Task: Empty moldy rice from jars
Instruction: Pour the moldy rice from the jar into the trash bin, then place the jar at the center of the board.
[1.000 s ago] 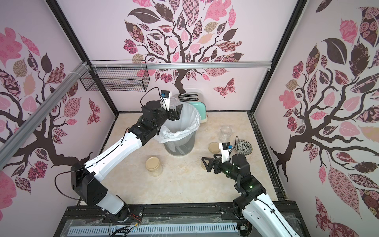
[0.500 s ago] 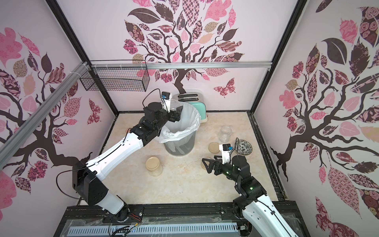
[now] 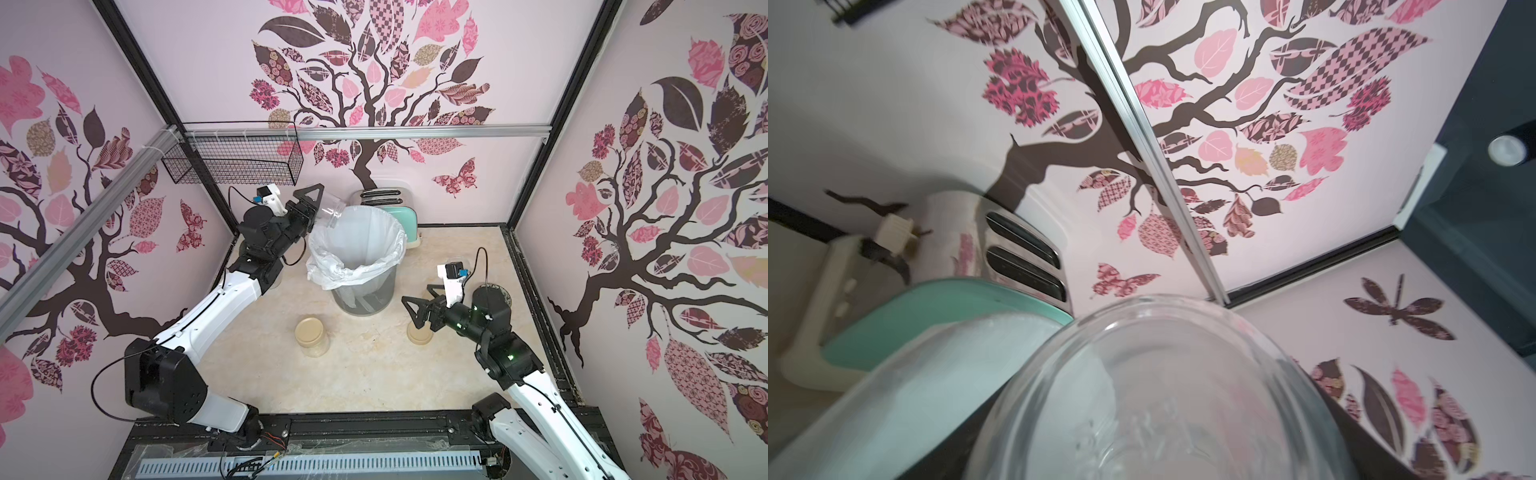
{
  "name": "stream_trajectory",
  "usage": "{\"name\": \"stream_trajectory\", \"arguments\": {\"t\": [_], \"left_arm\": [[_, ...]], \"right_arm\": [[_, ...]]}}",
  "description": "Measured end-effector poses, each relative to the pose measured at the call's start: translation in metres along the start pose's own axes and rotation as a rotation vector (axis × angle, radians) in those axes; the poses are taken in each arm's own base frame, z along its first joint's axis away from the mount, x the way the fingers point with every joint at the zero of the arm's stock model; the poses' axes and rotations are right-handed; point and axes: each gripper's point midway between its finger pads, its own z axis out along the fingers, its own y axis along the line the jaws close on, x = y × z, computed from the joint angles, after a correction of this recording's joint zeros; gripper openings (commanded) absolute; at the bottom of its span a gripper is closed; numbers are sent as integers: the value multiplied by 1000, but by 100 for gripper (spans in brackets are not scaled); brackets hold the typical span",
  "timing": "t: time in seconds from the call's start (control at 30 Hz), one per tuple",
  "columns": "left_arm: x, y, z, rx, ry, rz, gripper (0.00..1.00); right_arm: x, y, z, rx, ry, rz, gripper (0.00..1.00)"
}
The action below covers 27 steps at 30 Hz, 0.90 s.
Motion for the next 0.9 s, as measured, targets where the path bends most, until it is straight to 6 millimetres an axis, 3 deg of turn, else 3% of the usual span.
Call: {"name": "stream_trajectory", "arguments": {"t": [0.23,0.47,0.6,0.9], "left_arm": [[26,-22,6,147,90,-301,76],[86,-42,13,199,218,-413,76],[110,-41,16,190,262,-428,76],[128,-53,10,195,279,-384,77]], "right_arm": [[-76,38,25,-157,-91,-100,97],[-126,52,39,-202,-187,-178,89],[-134,49,52,-207,-195,-186,85],[-127,39,71,-206,-170,-159,78]]}}
